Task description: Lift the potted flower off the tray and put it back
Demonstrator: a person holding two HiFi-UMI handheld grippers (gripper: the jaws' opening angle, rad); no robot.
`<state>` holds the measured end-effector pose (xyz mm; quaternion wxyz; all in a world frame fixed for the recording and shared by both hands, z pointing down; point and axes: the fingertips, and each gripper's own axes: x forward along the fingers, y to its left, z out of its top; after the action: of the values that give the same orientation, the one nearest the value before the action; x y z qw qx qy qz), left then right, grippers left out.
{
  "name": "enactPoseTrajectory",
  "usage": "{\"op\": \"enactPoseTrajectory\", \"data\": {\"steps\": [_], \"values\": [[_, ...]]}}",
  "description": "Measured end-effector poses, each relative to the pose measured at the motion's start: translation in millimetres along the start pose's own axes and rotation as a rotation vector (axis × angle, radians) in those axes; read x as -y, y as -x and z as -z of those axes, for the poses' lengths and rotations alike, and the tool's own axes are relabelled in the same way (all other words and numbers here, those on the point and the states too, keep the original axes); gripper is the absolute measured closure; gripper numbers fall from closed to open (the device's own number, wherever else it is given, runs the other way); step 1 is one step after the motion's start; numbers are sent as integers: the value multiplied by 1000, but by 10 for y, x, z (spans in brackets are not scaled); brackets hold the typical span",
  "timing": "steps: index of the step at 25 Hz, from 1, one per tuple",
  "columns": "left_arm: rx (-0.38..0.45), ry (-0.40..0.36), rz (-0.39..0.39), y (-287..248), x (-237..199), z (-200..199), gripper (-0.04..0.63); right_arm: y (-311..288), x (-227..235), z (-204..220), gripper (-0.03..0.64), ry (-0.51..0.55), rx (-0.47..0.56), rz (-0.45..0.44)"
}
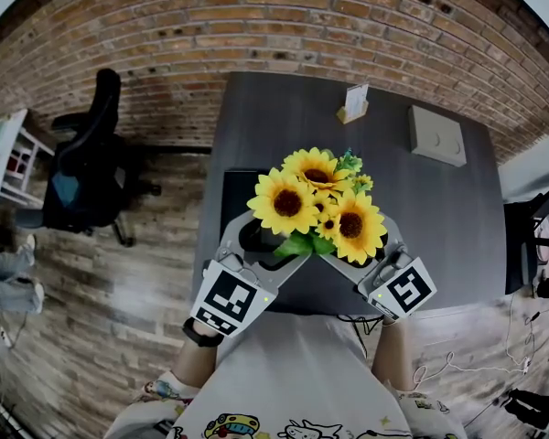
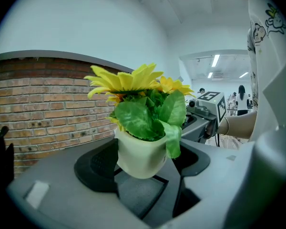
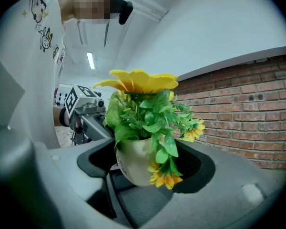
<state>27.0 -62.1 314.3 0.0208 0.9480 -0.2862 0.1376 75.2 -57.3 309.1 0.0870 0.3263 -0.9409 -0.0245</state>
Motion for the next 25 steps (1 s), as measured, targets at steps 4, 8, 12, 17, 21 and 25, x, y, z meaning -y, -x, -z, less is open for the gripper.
{"op": "enactPoseTrajectory", "data": {"steps": [4,8,12,17,21,25], "values": [[-2,4,4,-4,1,13,233,-1,-2,10,256,-5,0,4],[-2,11,9,-7,4,20,233,2,-3,19,256,-12,-6,5],[0,16,12,-17,7,32,233,5,2,36,256,-15,-13,7],[-1,19,12,-17,7,40,233,3,-1,40,256,-20,-12,4],[-5,25,11,-25,6,61,232,-2,0,59,256,-24,-14,2],[-7,37,10,-35,11,79,232,-1,3,81,256,-35,-16,-2]]}}
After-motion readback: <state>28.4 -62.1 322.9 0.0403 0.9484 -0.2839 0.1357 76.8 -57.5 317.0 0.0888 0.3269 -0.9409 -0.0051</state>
